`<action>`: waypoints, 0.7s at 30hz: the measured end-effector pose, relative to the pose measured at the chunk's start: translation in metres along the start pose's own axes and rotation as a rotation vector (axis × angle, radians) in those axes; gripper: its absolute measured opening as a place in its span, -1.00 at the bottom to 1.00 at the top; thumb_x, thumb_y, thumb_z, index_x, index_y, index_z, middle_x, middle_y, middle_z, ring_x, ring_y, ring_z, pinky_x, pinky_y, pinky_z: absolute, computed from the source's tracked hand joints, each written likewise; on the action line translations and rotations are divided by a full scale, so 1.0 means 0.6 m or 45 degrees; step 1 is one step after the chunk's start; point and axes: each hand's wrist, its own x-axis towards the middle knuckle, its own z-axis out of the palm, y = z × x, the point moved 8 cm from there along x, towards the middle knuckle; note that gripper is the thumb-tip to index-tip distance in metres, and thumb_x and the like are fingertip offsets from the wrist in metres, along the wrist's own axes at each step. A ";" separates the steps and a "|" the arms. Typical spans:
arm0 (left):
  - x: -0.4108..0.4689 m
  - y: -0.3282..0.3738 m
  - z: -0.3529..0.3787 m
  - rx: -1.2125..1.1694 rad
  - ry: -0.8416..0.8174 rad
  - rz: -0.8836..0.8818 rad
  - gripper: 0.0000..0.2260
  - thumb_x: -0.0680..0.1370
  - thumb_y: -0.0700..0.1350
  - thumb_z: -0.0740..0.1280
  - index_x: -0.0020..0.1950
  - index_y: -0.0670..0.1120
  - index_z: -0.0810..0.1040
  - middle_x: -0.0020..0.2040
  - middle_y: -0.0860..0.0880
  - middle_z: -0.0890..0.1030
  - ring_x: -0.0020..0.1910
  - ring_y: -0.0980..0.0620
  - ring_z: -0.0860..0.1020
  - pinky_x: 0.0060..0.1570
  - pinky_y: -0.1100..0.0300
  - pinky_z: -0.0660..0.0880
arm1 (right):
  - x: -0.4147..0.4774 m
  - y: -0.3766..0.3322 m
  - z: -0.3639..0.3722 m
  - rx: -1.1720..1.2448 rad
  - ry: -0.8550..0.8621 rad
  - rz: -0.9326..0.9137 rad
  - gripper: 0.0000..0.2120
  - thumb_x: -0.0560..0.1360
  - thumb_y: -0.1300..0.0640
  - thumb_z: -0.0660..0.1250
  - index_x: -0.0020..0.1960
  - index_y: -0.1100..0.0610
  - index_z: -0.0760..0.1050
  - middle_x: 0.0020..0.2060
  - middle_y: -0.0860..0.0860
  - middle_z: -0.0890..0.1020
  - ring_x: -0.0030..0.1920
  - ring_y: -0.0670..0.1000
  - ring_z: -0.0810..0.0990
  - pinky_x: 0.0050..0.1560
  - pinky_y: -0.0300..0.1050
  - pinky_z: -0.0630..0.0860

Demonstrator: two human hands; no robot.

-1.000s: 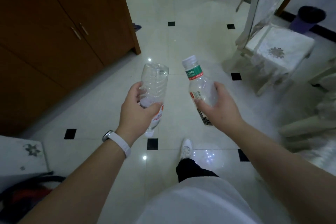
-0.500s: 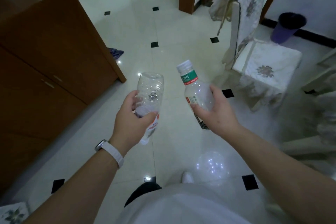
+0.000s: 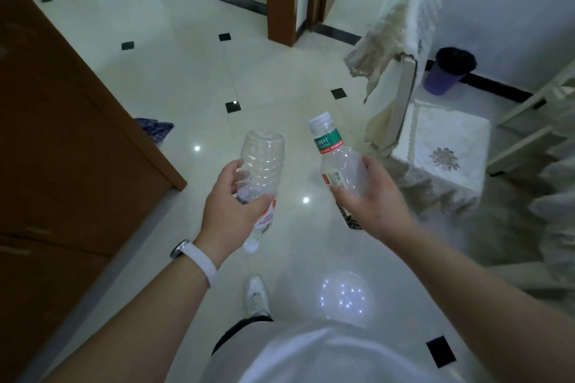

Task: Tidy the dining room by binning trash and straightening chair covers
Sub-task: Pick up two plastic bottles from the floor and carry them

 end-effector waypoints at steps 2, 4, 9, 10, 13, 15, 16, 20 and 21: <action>0.075 0.015 -0.019 -0.006 -0.055 0.019 -0.41 0.40 -0.15 0.57 0.21 0.32 0.36 0.17 0.20 0.54 0.04 0.32 0.58 0.16 0.13 0.55 | 0.051 -0.039 0.010 0.018 0.032 0.006 -0.62 0.48 -0.01 0.45 0.18 -0.10 0.34 0.00 -0.08 0.55 -0.18 -0.26 0.55 -0.41 -0.49 0.41; 0.145 0.032 -0.033 0.006 -0.090 0.052 -0.40 0.36 -0.08 0.58 0.24 0.29 0.37 0.18 0.19 0.55 0.03 0.33 0.58 0.17 0.09 0.55 | 0.097 -0.068 0.018 0.005 0.088 0.010 -0.61 0.48 -0.04 0.44 0.20 -0.06 0.35 0.01 -0.08 0.53 -0.16 -0.28 0.52 -0.41 -0.50 0.39; 0.264 0.044 -0.032 0.048 -0.160 0.048 -0.29 0.34 -0.02 0.59 0.42 0.11 0.37 0.24 0.11 0.54 0.15 0.22 0.56 0.21 0.03 0.54 | 0.173 -0.083 0.033 0.009 0.125 0.084 -0.62 0.48 -0.04 0.45 0.15 -0.11 0.30 0.05 -0.04 0.53 -0.22 -0.23 0.50 -0.45 -0.47 0.40; 0.285 0.045 -0.026 0.047 -0.181 0.048 -0.28 0.31 0.01 0.58 0.41 0.11 0.37 0.24 0.13 0.55 0.14 0.23 0.57 0.21 0.02 0.54 | 0.188 -0.082 0.032 0.014 0.134 0.101 -0.62 0.49 -0.04 0.45 0.15 -0.12 0.29 0.07 -0.03 0.54 -0.18 -0.19 0.52 -0.45 -0.45 0.42; 0.349 0.045 0.009 0.049 -0.252 0.023 -0.31 0.34 -0.05 0.60 0.40 0.13 0.39 0.23 0.13 0.56 0.10 0.23 0.59 0.19 0.04 0.56 | 0.243 -0.069 0.027 0.058 0.145 0.174 -0.64 0.50 -0.03 0.44 0.14 -0.09 0.29 0.10 0.04 0.54 -0.08 -0.12 0.58 -0.45 -0.45 0.44; 0.389 0.047 0.032 0.049 -0.287 0.012 -0.35 0.38 -0.12 0.58 0.39 0.14 0.39 0.23 0.13 0.56 0.09 0.23 0.59 0.17 0.09 0.56 | 0.286 -0.056 0.024 0.059 0.154 0.196 -0.63 0.49 -0.03 0.45 0.14 -0.08 0.30 0.09 0.05 0.54 -0.13 -0.20 0.55 -0.44 -0.49 0.43; 0.411 0.049 0.042 0.052 -0.296 0.012 -0.36 0.39 -0.13 0.58 0.37 0.16 0.39 0.23 0.12 0.56 0.09 0.24 0.59 0.16 0.12 0.56 | 0.312 -0.048 0.023 0.059 0.164 0.201 -0.63 0.49 -0.02 0.45 0.14 -0.07 0.30 0.07 0.04 0.55 -0.19 -0.22 0.53 -0.43 -0.50 0.42; 0.515 0.072 0.085 0.124 -0.315 0.029 -0.39 0.40 -0.16 0.56 0.35 0.16 0.39 0.22 0.11 0.57 0.05 0.29 0.60 0.09 0.24 0.56 | 0.442 -0.021 0.016 0.103 0.187 0.223 -0.63 0.47 -0.07 0.45 0.11 -0.04 0.31 -0.01 0.02 0.54 -0.23 -0.21 0.49 -0.42 -0.46 0.42; 0.537 0.078 0.093 0.141 -0.318 0.024 -0.38 0.40 -0.17 0.56 0.36 0.14 0.39 0.22 0.10 0.57 0.04 0.30 0.60 0.08 0.24 0.56 | 0.470 -0.019 0.015 0.109 0.191 0.217 -0.63 0.47 -0.09 0.45 0.11 -0.04 0.33 -0.03 -0.01 0.54 -0.20 -0.20 0.50 -0.42 -0.42 0.42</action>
